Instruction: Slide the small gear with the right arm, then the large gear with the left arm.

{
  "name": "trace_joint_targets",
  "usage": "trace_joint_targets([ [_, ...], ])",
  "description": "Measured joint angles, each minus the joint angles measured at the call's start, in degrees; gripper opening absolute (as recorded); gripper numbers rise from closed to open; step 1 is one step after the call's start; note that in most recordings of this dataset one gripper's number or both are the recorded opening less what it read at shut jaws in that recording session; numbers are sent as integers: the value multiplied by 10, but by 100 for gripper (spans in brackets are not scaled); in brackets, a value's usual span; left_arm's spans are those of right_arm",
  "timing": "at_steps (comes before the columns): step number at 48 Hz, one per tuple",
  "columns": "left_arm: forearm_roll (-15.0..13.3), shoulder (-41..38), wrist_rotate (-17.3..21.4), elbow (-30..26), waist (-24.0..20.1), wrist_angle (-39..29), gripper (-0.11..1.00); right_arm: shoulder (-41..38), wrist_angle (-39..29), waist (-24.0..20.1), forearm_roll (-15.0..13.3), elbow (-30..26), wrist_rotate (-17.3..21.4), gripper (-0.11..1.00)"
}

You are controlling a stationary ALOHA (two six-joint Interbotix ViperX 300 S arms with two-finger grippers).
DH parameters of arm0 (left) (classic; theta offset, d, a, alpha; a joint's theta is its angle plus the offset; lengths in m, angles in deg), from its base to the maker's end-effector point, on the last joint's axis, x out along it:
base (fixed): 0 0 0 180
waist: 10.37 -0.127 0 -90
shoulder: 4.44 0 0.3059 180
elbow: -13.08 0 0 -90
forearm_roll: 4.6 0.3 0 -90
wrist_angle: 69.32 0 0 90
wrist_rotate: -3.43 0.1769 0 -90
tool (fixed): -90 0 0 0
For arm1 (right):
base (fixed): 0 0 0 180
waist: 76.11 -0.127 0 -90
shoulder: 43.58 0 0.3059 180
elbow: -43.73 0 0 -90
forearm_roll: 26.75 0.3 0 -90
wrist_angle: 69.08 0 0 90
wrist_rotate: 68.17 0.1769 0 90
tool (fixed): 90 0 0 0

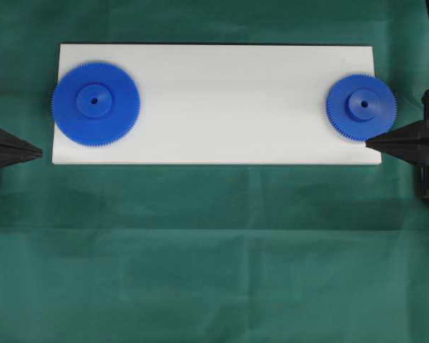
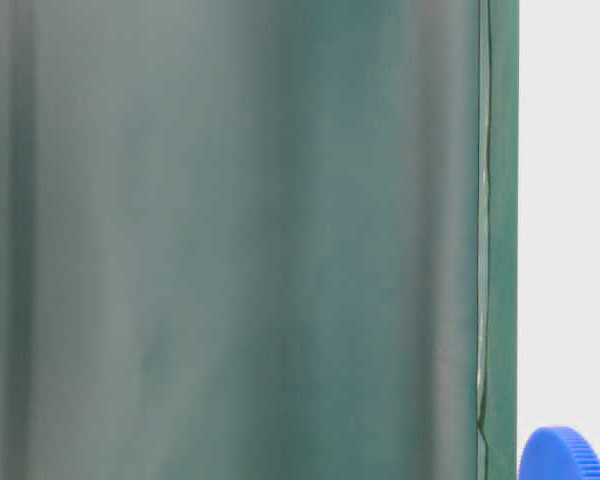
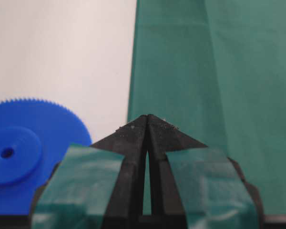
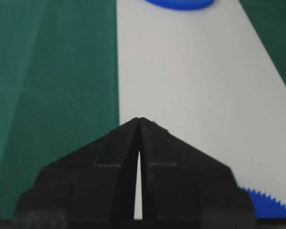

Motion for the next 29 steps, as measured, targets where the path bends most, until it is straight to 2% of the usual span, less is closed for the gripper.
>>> trace_joint_targets([
  [5, 0, 8, -27, 6, 0, -3, 0, 6, -2, 0, 0, 6, 23, 50],
  [10, 0, 13, -36, 9, 0, -5, 0, 9, -6, 0, 1, 7, 41, 50],
  [29, -1, 48, -41, 38, 0, -2, 0, 11, -26, 0, 1, 16, 45, 50],
])
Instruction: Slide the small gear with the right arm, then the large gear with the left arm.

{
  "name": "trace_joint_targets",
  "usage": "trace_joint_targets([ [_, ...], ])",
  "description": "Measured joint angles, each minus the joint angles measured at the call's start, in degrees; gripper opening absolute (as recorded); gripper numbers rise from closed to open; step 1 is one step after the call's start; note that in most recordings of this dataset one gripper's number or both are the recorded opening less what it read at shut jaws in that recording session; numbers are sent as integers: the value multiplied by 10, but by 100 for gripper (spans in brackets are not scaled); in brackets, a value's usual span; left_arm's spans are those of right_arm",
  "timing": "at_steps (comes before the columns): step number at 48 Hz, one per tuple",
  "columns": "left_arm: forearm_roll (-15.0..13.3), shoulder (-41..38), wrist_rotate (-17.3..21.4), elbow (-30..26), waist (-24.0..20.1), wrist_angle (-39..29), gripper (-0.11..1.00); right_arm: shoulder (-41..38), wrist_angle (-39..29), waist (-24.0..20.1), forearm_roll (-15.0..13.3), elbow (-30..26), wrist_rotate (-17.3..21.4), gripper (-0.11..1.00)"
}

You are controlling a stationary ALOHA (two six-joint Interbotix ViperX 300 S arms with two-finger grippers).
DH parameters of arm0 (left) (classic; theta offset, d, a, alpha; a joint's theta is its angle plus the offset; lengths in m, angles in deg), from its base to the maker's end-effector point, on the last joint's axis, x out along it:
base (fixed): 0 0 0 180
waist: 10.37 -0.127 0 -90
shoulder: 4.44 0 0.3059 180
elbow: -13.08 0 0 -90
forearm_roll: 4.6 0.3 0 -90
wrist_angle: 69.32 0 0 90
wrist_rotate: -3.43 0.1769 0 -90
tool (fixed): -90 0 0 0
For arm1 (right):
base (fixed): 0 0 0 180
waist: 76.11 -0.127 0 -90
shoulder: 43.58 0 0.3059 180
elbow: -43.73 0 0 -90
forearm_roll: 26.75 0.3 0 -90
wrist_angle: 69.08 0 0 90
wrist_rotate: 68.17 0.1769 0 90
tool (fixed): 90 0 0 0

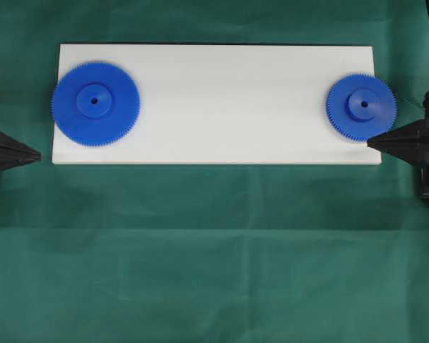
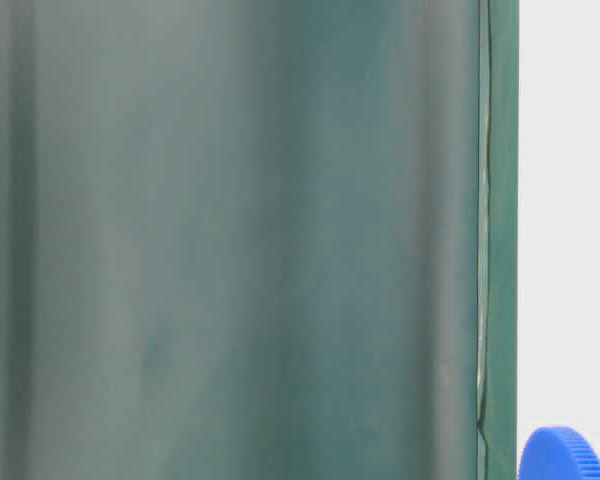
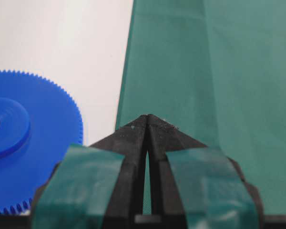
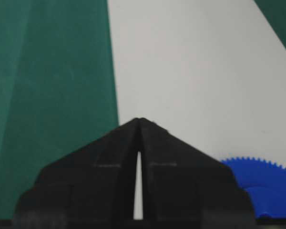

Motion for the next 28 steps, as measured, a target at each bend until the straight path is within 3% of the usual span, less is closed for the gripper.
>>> trace_joint_targets([
  [28, 0, 13, 0, 6, -1, 1, 0, 4, 37, 0, 1, 4, 0, 50],
])
